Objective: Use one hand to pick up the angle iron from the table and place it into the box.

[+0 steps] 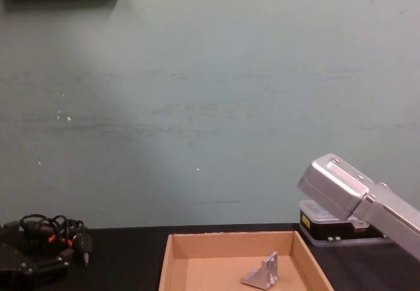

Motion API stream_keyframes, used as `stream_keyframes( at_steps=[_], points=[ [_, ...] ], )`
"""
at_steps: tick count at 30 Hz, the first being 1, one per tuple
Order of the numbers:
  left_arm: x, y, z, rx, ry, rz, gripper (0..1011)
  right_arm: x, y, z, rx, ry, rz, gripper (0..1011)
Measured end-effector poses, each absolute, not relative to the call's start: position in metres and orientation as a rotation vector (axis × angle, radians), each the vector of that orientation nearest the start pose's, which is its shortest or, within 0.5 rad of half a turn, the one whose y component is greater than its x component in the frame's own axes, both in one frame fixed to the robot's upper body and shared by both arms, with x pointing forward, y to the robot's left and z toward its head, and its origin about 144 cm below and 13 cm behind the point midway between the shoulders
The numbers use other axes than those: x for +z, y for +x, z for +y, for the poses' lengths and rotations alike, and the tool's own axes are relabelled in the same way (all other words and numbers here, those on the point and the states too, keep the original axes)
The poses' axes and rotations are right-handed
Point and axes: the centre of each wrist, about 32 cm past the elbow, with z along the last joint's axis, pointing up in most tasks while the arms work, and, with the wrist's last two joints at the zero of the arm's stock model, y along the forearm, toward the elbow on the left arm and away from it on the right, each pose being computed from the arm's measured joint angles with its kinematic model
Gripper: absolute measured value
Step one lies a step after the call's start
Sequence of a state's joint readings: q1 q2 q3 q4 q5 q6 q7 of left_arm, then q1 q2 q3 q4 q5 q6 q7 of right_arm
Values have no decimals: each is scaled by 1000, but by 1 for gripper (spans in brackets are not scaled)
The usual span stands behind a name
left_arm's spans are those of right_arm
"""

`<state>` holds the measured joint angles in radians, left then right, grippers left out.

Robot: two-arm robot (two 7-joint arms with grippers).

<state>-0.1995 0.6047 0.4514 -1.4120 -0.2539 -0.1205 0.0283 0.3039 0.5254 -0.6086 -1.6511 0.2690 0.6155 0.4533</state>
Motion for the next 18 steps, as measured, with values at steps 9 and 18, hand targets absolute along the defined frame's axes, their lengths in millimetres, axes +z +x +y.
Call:
stream_keyframes(
  at_steps=[9, 18],
  points=[
    [1140, 489, 310, 1248, 304, -285, 1011, 1202, 486, -205, -642, -648, 146, 930],
    [1140, 489, 310, 1248, 304, -285, 1011, 1202, 486, -205, -642, -648, 147, 679]
  ],
)
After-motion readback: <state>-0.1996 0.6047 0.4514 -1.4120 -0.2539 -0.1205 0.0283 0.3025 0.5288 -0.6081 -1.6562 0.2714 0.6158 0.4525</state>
